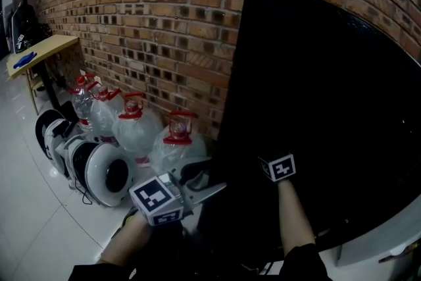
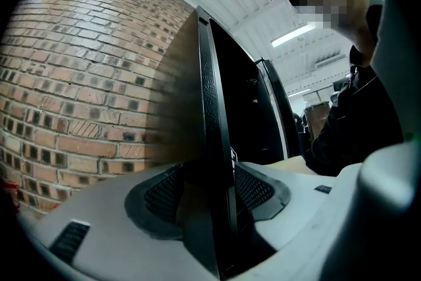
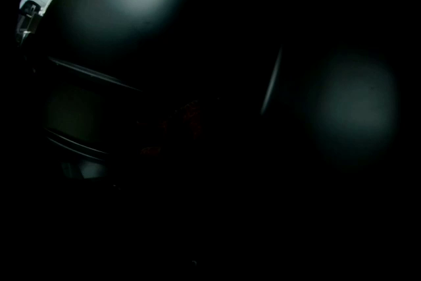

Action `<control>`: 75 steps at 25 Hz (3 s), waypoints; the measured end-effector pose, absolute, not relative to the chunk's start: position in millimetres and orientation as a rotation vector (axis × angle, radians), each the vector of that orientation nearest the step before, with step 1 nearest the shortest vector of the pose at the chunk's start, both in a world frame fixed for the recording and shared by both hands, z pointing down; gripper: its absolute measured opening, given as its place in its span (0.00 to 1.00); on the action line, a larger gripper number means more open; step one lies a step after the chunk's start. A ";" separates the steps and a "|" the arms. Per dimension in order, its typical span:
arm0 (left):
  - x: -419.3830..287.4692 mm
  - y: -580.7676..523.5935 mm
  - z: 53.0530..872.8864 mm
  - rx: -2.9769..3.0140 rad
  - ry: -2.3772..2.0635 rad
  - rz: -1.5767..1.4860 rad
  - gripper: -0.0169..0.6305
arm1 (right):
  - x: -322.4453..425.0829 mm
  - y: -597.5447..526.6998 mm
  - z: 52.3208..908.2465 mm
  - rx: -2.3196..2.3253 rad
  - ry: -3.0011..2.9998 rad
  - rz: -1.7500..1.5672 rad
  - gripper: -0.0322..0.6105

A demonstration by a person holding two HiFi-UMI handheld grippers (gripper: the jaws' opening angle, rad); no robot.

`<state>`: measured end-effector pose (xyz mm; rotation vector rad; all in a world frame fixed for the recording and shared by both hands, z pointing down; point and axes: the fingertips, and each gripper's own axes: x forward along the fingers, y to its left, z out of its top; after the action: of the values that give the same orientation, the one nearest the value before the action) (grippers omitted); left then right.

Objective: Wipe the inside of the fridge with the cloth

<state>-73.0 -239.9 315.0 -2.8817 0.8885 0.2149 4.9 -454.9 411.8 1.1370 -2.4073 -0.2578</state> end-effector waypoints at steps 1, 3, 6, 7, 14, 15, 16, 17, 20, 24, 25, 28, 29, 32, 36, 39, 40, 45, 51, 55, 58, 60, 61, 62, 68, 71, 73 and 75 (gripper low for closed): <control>-72.7 -240.1 315.3 -2.880 0.892 0.215 0.41 | 7.2 -458.1 413.3 1.144 -2.404 -0.250 0.17; -73.5 -240.5 314.9 -2.876 0.900 0.220 0.41 | 13.1 -465.3 419.5 1.154 -2.400 -0.228 0.17; -74.5 -241.9 314.6 -2.877 0.915 0.220 0.41 | 12.7 -469.9 410.6 1.206 -2.390 -0.208 0.17; -74.2 -242.2 314.9 -2.878 0.918 0.218 0.41 | 14.4 -473.3 409.9 1.228 -2.381 -0.197 0.17; -74.2 -243.6 317.0 -2.871 0.935 0.215 0.41 | 24.8 -501.7 412.9 1.357 -2.365 -0.082 0.17; -73.9 -243.6 317.9 -2.873 0.936 0.211 0.41 | 26.6 -504.4 413.8 1.374 -2.364 -0.063 0.17; -73.4 -243.5 319.2 -2.874 0.938 0.205 0.41 | 29.2 -506.7 415.0 1.394 -2.362 -0.043 0.17; -73.0 -243.8 320.8 -2.873 0.940 0.199 0.41 | 31.9 -508.6 415.9 1.412 -2.360 -0.024 0.17; -72.0 -242.9 323.9 -2.867 0.938 0.181 0.41 | 35.3 -505.9 414.9 1.427 -2.375 0.017 0.17; -76.3 -240.6 319.4 -2.876 0.948 0.220 0.41 | 44.7 -482.6 412.1 1.364 -2.414 -0.019 0.17; -78.2 -239.8 317.5 -2.878 0.950 0.243 0.41 | 45.1 -471.0 409.6 1.321 -2.446 -0.036 0.17; -82.3 -236.1 311.5 -2.909 0.933 0.322 0.41 | 28.3 -413.0 398.6 1.011 -2.577 -0.139 0.17; -83.1 -236.4 309.2 -2.922 0.925 0.352 0.41 | 19.2 -389.7 398.9 0.855 -2.597 -0.199 0.17; -84.4 -239.6 306.2 -2.953 0.915 0.424 0.41 | -3.9 -326.0 416.2 0.448 -2.550 -0.354 0.17; -84.9 -238.2 307.7 -2.966 0.932 0.455 0.41 | -18.2 -289.4 442.4 0.278 -2.394 -0.442 0.17; -86.0 -237.2 310.2 -2.969 0.933 0.453 0.41 | -23.6 -286.1 463.4 0.222 -2.154 -0.571 0.17; -87.0 -237.3 310.9 -2.969 0.934 0.453 0.41 | -26.5 -287.6 467.4 0.208 -2.072 -0.619 0.17; -91.1 -238.3 311.6 -2.967 0.947 0.461 0.41 | -37.7 -309.5 478.7 0.225 -1.955 -0.649 0.17; -82.0 -237.7 309.8 -2.913 0.949 0.364 0.41 | -39.1 -321.3 484.9 0.231 -2.064 -0.518 0.18; -80.6 -241.4 308.1 -2.875 1.011 0.324 0.35 | -37.7 -329.5 483.6 0.238 -2.085 -0.498 0.18; -79.4 -242.8 308.0 -2.862 1.051 0.309 0.35 | -36.8 -342.2 481.6 0.264 -2.062 -0.519 0.18; -79.4 -243.3 308.0 -2.861 1.066 0.311 0.35 | -36.5 -352.6 480.7 0.282 -2.056 -0.525 0.18; -79.3 -242.9 307.8 -2.864 1.066 0.314 0.35 | -35.1 -356.2 480.9 0.287 -2.060 -0.516 0.18; -79.0 -242.0 307.4 -2.867 1.061 0.318 0.35 | -32.9 -359.0 480.8 0.291 -2.064 -0.506 0.18; -79.4 -242.2 306.0 -2.870 1.051 0.328 0.36 | -19.2 -402.4 475.9 0.475 -2.026 -0.500 0.18; -78.8 -242.3 306.7 -2.869 1.055 0.330 0.36 | -14.4 -417.8 476.0 0.545 -2.026 -0.475 0.18; -78.7 -242.2 306.8 -2.868 1.058 0.330 0.36 | -11.8 -425.7 474.7 0.590 -2.023 -0.471 0.18; -79.4 -243.2 306.9 -2.862 1.064 0.329 0.36 | -9.1 -434.5 473.6 0.641 -2.021 -0.464 0.18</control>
<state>-79.4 -243.2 306.9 -2.8618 1.0643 0.3289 -9.1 -434.5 473.6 0.6415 -2.0208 -0.4645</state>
